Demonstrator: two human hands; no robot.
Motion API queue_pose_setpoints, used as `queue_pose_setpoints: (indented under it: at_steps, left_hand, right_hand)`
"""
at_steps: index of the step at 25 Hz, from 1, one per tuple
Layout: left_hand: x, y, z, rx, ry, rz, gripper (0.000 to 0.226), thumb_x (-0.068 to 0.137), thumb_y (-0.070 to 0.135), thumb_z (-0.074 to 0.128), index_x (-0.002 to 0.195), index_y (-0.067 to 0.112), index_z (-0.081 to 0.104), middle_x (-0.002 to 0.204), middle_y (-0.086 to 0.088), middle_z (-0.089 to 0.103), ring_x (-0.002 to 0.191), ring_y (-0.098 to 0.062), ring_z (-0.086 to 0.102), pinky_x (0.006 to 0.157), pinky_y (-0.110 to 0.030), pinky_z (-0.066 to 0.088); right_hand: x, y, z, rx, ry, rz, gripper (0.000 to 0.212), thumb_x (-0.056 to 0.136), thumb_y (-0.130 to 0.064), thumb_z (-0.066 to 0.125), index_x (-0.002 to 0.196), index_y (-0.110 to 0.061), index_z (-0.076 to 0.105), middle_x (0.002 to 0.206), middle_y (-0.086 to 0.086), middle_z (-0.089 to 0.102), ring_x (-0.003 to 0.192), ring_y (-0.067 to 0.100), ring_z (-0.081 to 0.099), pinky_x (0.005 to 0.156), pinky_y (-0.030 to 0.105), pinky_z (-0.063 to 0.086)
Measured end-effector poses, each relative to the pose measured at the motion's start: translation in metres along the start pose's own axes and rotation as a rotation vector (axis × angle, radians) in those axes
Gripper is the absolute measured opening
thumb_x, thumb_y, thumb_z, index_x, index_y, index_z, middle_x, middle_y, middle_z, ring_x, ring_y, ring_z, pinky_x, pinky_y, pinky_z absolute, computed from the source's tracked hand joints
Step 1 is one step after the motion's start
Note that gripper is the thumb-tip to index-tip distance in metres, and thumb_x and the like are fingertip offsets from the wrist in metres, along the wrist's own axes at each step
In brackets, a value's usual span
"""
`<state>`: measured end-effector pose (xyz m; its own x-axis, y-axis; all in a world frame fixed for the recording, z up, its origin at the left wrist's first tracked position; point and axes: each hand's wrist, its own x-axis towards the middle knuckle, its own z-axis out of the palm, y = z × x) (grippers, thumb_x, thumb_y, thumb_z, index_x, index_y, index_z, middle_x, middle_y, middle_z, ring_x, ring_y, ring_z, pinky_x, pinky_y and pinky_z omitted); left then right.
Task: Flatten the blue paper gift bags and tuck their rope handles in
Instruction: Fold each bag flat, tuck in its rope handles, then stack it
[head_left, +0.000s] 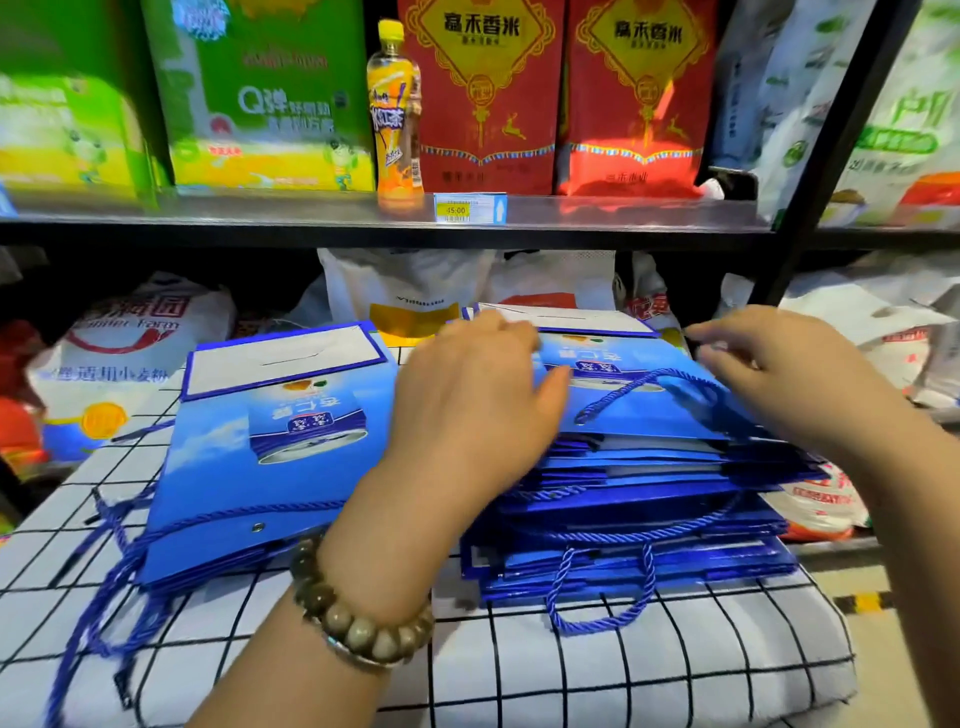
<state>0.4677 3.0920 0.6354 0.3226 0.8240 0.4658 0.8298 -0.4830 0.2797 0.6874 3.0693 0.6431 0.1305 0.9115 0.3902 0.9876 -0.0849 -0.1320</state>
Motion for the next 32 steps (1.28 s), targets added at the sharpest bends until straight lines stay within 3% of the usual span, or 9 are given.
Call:
queue_pose_setpoints:
  at_steps: [2,5,11,16,20,23,25,28,32]
  left_hand:
    - [-0.002,0.016,0.011,-0.065,-0.211,0.174,0.043,0.088,0.053,0.039,0.12,0.027,0.052,0.127,0.005,0.052,0.118,-0.021,0.046,0.092,-0.036,0.036]
    - [-0.009,0.014,0.039,0.019,-0.479,0.19,0.069,0.082,0.067,0.037,0.14,0.03,0.03,0.148,0.007,0.032,0.136,-0.022,0.028,0.109,-0.045,0.026]
    - [-0.021,0.004,0.061,0.027,-0.525,0.135,0.073,0.081,0.071,0.032,0.141,0.03,0.026,0.15,0.008,0.028,0.14,-0.023,0.021,0.111,-0.047,0.022]
    - [-0.017,0.002,0.063,0.054,-0.568,0.12,0.072,0.081,0.072,0.033,0.138,0.028,0.032,0.147,0.007,0.035,0.136,-0.023,0.029,0.103,-0.045,0.03]
    - [-0.019,0.001,0.046,-0.107,-0.515,0.131,0.077,0.083,0.068,0.038,0.146,0.032,0.013,0.154,0.01,0.018,0.14,-0.017,0.018,0.113,-0.043,0.02]
    - [-0.032,-0.025,0.017,-0.337,-0.326,0.078,0.069,0.087,0.056,0.042,0.145,0.037,0.012,0.151,0.021,0.016,0.132,0.008,0.01,0.114,-0.023,0.005]
    - [-0.051,-0.059,0.005,-0.275,-0.219,0.026,0.06,0.089,0.055,0.04,0.143,0.038,0.021,0.144,0.028,0.019,0.124,0.018,0.006,0.106,-0.013,0.001]
    - [-0.08,-0.115,0.0,0.013,-0.151,-0.122,0.062,0.087,0.059,0.036,0.142,0.032,0.029,0.151,0.013,0.024,0.137,-0.004,0.02,0.113,-0.026,0.008]
    - [-0.106,-0.155,-0.004,0.185,-0.236,-0.276,0.07,0.075,0.061,0.038,0.134,0.024,0.047,0.144,0.002,0.042,0.131,-0.018,0.04,0.107,-0.04,0.029]
  right_hand:
    - [0.0,-0.021,0.005,0.098,-0.139,-0.105,0.033,0.093,-0.027,0.047,0.123,-0.018,0.058,0.131,0.004,0.055,0.12,0.023,0.048,0.096,0.03,0.034]
    - [-0.003,-0.034,0.028,0.111,-0.37,-0.149,0.037,0.096,-0.032,0.039,0.131,-0.027,0.048,0.145,-0.003,0.04,0.133,0.016,0.033,0.104,0.024,0.021]
    - [-0.006,-0.032,0.055,0.111,-0.558,-0.121,0.042,0.098,-0.036,0.03,0.14,-0.038,0.028,0.155,-0.009,0.011,0.142,0.007,0.009,0.113,0.027,0.011]
    - [-0.008,-0.032,0.061,0.079,-0.603,-0.127,0.043,0.098,-0.036,0.028,0.141,-0.039,0.023,0.155,-0.011,0.006,0.143,0.007,0.005,0.114,0.03,0.012]
    - [-0.006,-0.033,0.052,0.096,-0.468,-0.154,0.042,0.096,-0.034,0.037,0.138,-0.035,0.035,0.153,-0.008,0.023,0.14,0.01,0.02,0.11,0.027,0.017]
    - [-0.008,-0.031,0.039,-0.008,-0.113,-0.207,0.041,0.087,-0.03,0.054,0.127,-0.019,0.054,0.142,0.006,0.044,0.128,0.026,0.043,0.104,0.038,0.033]
    - [-0.012,-0.038,0.033,-0.069,0.138,-0.271,0.036,0.083,-0.02,0.061,0.116,-0.007,0.062,0.13,0.018,0.054,0.116,0.038,0.053,0.095,0.05,0.043]
    - [-0.026,-0.081,0.029,0.019,0.289,-0.375,0.031,0.082,-0.019,0.054,0.107,-0.003,0.065,0.117,0.02,0.061,0.104,0.04,0.059,0.086,0.05,0.047]
    - [-0.056,-0.159,0.045,0.211,0.204,-0.588,0.035,0.081,-0.028,0.043,0.104,-0.014,0.067,0.11,0.007,0.066,0.099,0.027,0.063,0.078,0.036,0.052]
